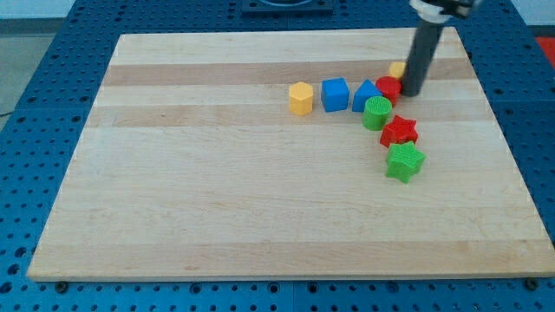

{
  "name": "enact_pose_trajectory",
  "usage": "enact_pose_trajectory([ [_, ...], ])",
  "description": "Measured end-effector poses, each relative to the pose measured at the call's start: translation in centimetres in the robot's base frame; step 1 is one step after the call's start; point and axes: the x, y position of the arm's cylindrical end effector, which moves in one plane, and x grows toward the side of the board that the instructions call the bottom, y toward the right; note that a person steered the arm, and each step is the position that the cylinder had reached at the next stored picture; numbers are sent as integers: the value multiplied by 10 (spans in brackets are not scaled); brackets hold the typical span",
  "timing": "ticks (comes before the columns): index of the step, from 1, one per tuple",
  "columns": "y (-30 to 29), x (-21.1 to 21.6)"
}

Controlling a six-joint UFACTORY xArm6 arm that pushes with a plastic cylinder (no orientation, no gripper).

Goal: Slide yellow heart closer to the blue cube

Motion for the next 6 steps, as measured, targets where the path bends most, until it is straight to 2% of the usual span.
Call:
enact_pose_trajectory([
  [1,-7,-30],
  [3,27,-41],
  [4,6,-70],
  [6,-143,-56],
])
